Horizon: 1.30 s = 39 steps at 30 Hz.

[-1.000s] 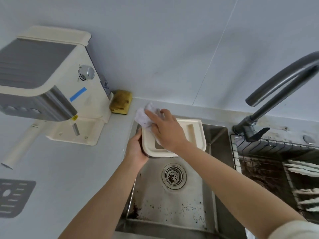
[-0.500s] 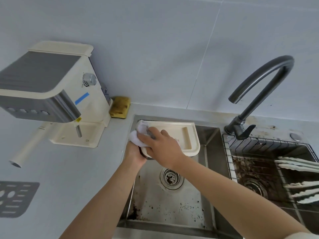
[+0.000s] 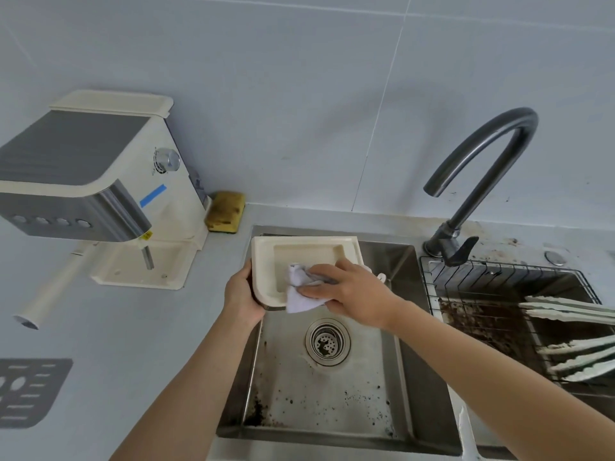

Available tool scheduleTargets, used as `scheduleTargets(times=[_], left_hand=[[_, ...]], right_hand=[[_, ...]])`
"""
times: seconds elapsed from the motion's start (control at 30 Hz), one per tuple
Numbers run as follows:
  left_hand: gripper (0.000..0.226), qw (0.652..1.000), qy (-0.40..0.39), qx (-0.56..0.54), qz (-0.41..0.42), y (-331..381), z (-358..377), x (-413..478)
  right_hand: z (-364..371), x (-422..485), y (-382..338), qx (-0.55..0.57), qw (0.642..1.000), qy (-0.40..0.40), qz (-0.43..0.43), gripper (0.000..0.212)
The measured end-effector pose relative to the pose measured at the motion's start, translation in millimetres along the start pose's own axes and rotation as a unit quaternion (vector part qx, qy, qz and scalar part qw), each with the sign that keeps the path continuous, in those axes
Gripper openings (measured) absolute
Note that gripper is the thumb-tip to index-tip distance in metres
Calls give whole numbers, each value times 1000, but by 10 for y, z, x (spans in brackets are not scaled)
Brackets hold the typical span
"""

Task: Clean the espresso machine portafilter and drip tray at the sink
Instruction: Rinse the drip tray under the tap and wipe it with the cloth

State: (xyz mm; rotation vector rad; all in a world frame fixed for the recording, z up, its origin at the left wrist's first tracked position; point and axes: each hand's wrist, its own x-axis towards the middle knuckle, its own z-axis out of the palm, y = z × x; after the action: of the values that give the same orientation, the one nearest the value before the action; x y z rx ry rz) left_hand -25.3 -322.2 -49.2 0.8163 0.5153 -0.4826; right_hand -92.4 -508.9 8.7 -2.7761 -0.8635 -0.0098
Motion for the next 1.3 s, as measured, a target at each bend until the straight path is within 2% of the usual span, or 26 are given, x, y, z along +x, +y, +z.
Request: scheduleTargets(times=[0.13,0.33,0.6,0.8,0.9,1.03,1.17,1.3], left_hand=[[36,1000,15,3,3,4,9,18],[34,1000,11,-13,2,77,-51,49],[34,1000,0,-23,-18,63,-151,34],[33,1000,15,7,-8,60,-191,0],[34,999,26,26,-4,19,-188,-25],[33,999,21,35,-20,-117,-28,-63],[32,999,2,24,-36,-209,160,-89],[32,1000,1,23,-19,-214,159,-84]], right_hand=[[-25,-128,131,-31,998,48,-17,49],[-20,-267,338,-55,994,91,25,49],[-11,-394,567,-49,993,87,64,54],[-77,-343,699,-35,987,-4,155,39],[-189,-239,653,-5,981,60,183,33],[-252,69,403,-11,986,128,107,34],[-123,431,189,-64,994,49,80,41],[-18,539,182,-88,992,28,87,43]])
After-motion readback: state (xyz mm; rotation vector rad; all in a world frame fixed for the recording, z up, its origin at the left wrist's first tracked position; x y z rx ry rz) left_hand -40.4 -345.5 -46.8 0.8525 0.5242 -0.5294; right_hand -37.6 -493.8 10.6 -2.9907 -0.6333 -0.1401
